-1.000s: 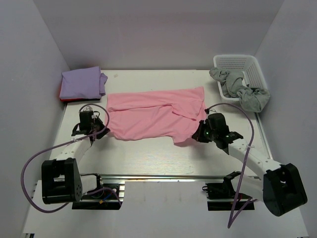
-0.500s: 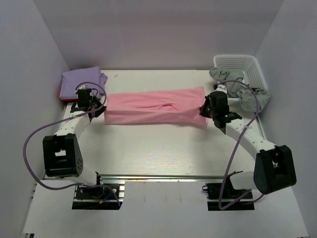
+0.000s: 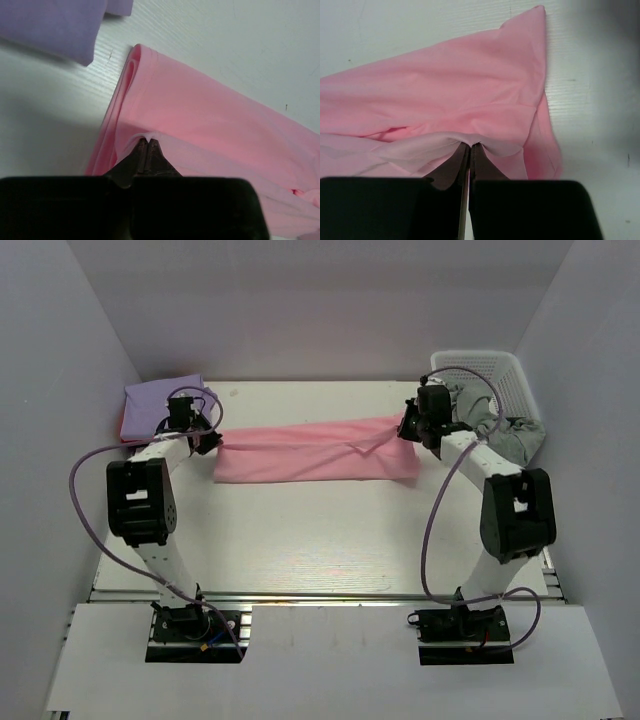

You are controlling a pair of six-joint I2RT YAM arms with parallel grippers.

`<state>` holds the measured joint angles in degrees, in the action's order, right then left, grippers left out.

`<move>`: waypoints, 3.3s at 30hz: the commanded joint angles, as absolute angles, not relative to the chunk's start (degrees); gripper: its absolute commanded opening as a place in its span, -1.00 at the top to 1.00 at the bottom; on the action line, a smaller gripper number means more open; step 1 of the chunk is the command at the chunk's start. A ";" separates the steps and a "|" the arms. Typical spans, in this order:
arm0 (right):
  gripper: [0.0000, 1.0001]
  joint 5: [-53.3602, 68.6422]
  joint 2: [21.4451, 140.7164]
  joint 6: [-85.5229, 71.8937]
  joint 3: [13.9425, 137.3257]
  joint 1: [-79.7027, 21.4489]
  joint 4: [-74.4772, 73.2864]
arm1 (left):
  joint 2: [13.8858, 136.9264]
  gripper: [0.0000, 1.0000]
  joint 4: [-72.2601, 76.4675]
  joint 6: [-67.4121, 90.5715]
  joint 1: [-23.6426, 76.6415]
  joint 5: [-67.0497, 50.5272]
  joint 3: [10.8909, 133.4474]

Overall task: Fold and stack the t-shirts
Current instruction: Fold the other side of the tshirt into a rectangle, then rotate the tshirt 90 degrees

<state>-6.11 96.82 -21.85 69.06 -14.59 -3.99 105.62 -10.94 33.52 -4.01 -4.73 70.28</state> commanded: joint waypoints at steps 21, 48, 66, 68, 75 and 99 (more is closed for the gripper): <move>-0.81 7.63 114.80 -14.15 91.55 -12.13 -17.07 | 118.30 -0.99 -13.38 28.40 -3.08 -14.84 92.11; -0.81 13.27 121.81 -21.97 81.46 -7.55 -13.00 | 108.30 -0.99 -21.62 26.72 2.46 -19.67 53.47; -0.81 28.83 146.16 -12.23 121.99 -10.99 -20.74 | 66.19 -0.99 -29.19 33.49 23.64 -44.29 24.43; -0.81 28.13 143.29 -10.99 121.56 -11.16 -20.39 | 65.13 -0.99 -29.18 33.49 25.04 -43.77 27.14; -0.81 24.26 133.17 -4.93 119.80 -12.92 -21.26 | 67.41 -0.99 -37.43 24.00 27.07 -30.60 41.38; -0.81 27.25 129.90 -6.94 102.74 -24.96 -18.72 | 61.99 -0.99 -29.98 34.09 20.65 3.78 41.32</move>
